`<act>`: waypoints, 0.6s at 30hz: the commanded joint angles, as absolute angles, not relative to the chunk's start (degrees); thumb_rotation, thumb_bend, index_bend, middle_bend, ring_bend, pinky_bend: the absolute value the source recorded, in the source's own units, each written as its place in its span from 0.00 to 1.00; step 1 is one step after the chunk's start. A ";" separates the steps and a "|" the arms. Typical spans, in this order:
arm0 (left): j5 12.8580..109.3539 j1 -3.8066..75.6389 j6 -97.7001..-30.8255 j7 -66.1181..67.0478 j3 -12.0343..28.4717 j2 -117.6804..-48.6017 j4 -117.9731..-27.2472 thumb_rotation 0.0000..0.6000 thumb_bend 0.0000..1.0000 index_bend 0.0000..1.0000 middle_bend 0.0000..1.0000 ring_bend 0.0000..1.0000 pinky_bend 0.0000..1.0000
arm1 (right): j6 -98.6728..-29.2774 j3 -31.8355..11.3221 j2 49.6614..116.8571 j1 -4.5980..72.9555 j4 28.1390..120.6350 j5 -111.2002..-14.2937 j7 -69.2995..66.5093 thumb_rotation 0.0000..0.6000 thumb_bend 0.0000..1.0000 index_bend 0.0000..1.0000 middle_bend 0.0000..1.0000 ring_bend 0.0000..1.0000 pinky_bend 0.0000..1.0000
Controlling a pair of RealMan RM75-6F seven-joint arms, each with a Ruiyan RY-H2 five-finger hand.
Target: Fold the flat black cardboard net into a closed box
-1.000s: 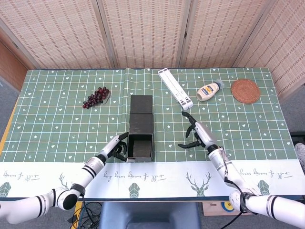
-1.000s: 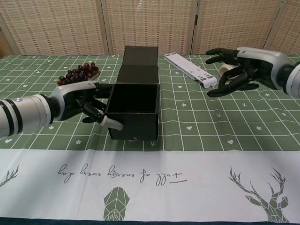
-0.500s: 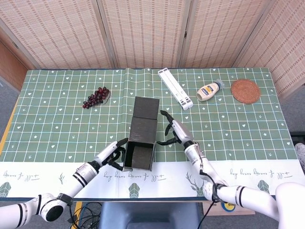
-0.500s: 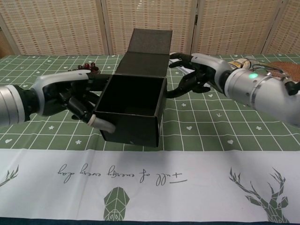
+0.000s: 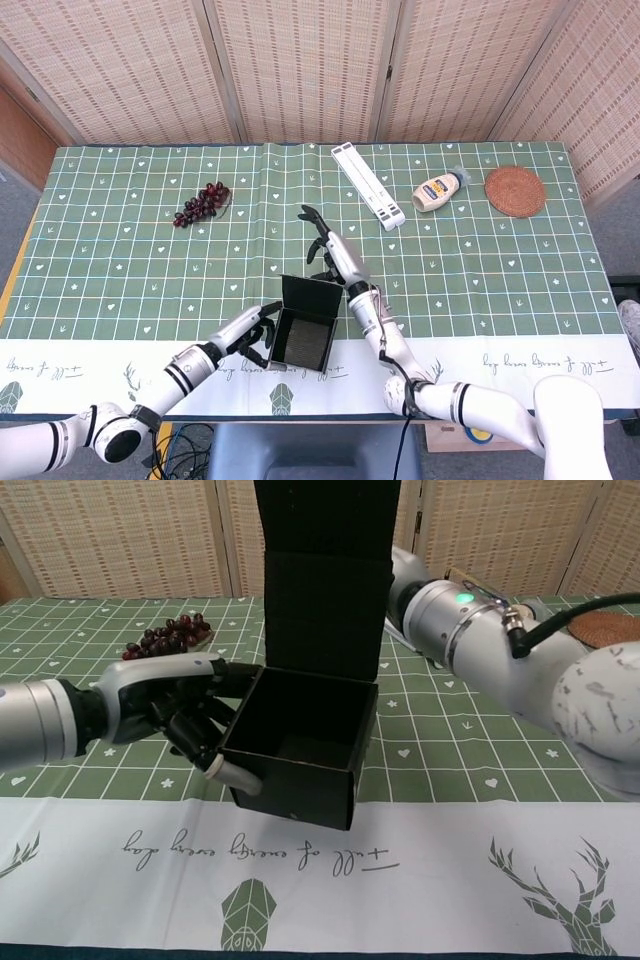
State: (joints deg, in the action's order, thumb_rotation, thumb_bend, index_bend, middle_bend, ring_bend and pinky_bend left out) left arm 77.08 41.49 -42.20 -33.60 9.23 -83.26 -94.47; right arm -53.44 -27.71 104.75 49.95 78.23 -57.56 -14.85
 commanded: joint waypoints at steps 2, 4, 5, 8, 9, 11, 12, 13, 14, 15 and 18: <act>74.59 42.16 -41.42 -31.92 9.48 -84.19 -92.72 1.00 0.09 0.27 0.32 0.62 0.89 | -53.89 -27.79 102.92 49.11 81.90 -59.11 -15.83 1.00 0.01 0.00 0.14 0.59 0.99; 72.92 42.52 -41.03 -30.85 9.78 -84.76 -91.76 1.00 0.09 0.27 0.32 0.62 0.89 | -53.44 -27.68 102.06 48.94 83.49 -59.31 -15.97 1.00 0.00 0.00 0.15 0.59 0.99; 71.97 42.73 -40.79 -30.22 9.95 -85.06 -91.27 1.00 0.09 0.27 0.32 0.62 0.89 | -53.05 -27.62 101.63 48.92 84.26 -59.27 -15.99 1.00 0.00 0.00 0.16 0.59 0.99; 68.42 43.24 -40.66 -27.92 10.58 -86.69 -89.39 1.00 0.09 0.27 0.32 0.62 0.89 | -51.04 -27.41 100.18 49.13 86.59 -58.73 -16.11 1.00 0.00 0.00 0.19 0.59 0.99; 66.93 43.46 -40.55 -27.03 10.84 -87.36 -88.65 1.00 0.09 0.27 0.32 0.62 0.89 | -50.08 -27.17 99.66 49.37 87.23 -58.44 -15.84 1.00 0.00 0.00 0.20 0.60 0.99; 64.09 43.74 -40.61 -25.74 11.44 -88.61 -87.40 1.00 0.09 0.27 0.32 0.62 0.89 | -48.33 -26.55 98.84 49.92 87.93 -57.66 -14.93 1.00 0.00 0.00 0.22 0.60 0.99; 62.81 43.88 -40.57 -25.20 11.72 -89.07 -86.98 1.00 0.09 0.26 0.32 0.62 0.89 | -47.47 -26.21 98.47 50.21 88.10 -57.18 -14.40 1.00 0.00 0.00 0.22 0.60 0.99; 61.55 43.98 -40.62 -24.69 12.01 -89.49 -86.63 1.00 0.09 0.26 0.32 0.62 0.89 | -46.65 -25.88 98.14 50.53 88.16 -56.57 -13.77 1.00 0.00 0.00 0.23 0.60 0.99; 60.19 44.02 -40.84 -24.10 12.29 -89.93 -86.31 1.00 0.09 0.26 0.32 0.62 0.89 | -45.98 -25.56 97.89 50.89 88.11 -55.92 -13.03 1.00 0.00 0.00 0.24 0.60 0.99; 58.34 44.05 -41.29 -23.16 12.61 -90.51 -85.95 1.00 0.09 0.26 0.32 0.63 0.89 | -45.09 -25.15 97.57 51.48 87.85 -54.90 -11.81 1.00 0.00 0.00 0.25 0.61 0.99; 53.43 44.12 -42.63 -20.36 13.18 -91.93 -85.14 1.00 0.09 0.25 0.32 0.62 0.89 | -43.51 -24.15 97.07 53.22 86.88 -51.97 -8.18 1.00 0.00 0.00 0.27 0.61 0.99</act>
